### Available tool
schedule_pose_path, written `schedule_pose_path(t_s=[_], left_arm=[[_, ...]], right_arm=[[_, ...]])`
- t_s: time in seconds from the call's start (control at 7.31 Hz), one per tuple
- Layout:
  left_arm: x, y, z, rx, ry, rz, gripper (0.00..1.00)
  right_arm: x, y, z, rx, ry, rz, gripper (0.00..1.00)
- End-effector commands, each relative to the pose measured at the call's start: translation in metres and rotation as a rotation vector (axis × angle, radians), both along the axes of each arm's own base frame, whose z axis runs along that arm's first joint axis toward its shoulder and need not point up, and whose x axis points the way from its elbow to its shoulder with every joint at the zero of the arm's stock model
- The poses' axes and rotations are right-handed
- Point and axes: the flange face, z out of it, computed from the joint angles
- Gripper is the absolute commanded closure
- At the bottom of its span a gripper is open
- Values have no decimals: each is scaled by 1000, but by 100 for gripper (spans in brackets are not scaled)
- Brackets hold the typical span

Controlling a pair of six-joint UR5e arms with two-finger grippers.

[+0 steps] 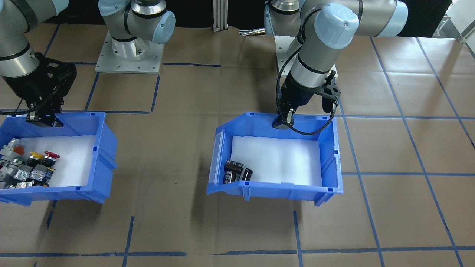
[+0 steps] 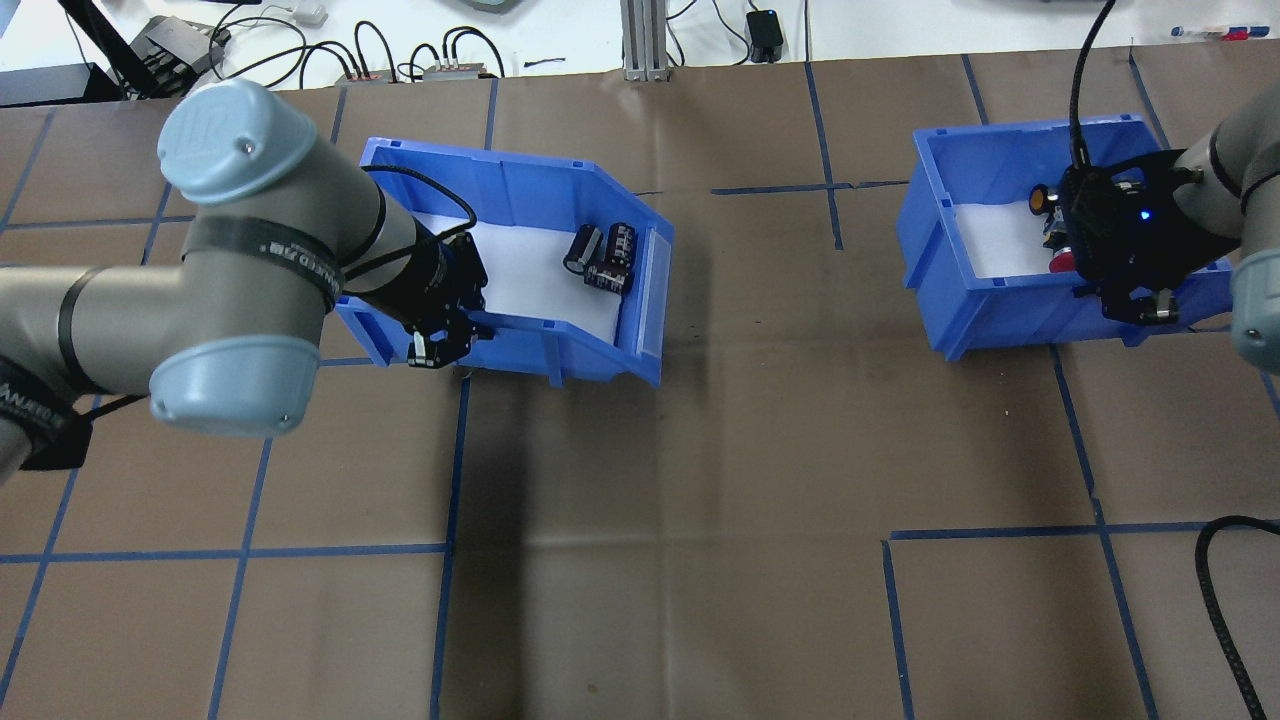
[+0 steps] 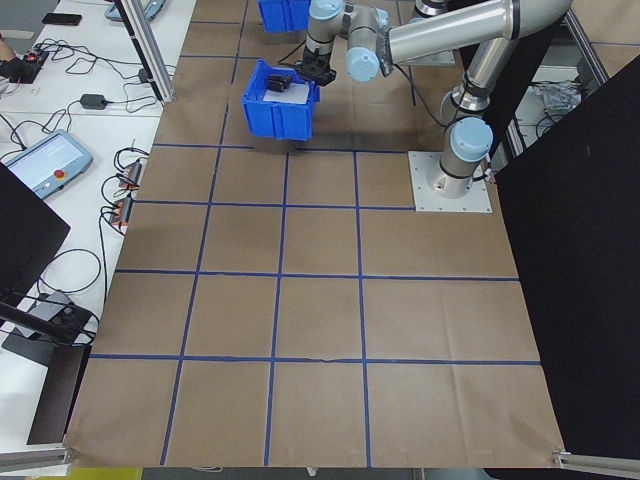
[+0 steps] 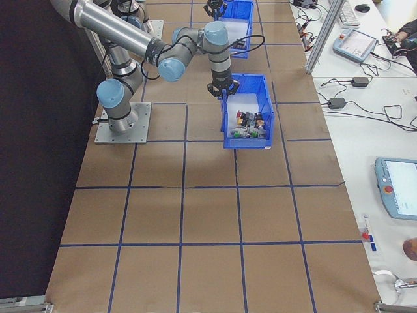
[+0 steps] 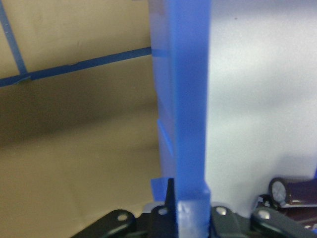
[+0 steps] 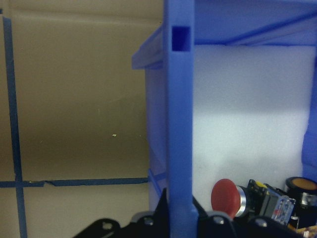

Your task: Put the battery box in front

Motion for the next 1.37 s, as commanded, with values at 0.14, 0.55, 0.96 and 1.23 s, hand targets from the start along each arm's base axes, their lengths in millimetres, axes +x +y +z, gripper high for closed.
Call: schedule_pose_path(t_s=[0.14, 0.55, 0.96, 1.23], left_arm=[[-47, -100, -33, 44, 57, 36, 100], [-123, -100, -60, 17, 97, 146, 99], [-154, -113, -62, -44, 129, 185, 90], [-155, -110, -71, -44, 91, 185, 15]], right_arm=[[1, 2, -3, 6, -5, -7, 98], [1, 2, -4, 9, -5, -4, 98], [1, 2, -6, 17, -8, -4, 98], [2, 3, -8, 17, -8, -1, 98]])
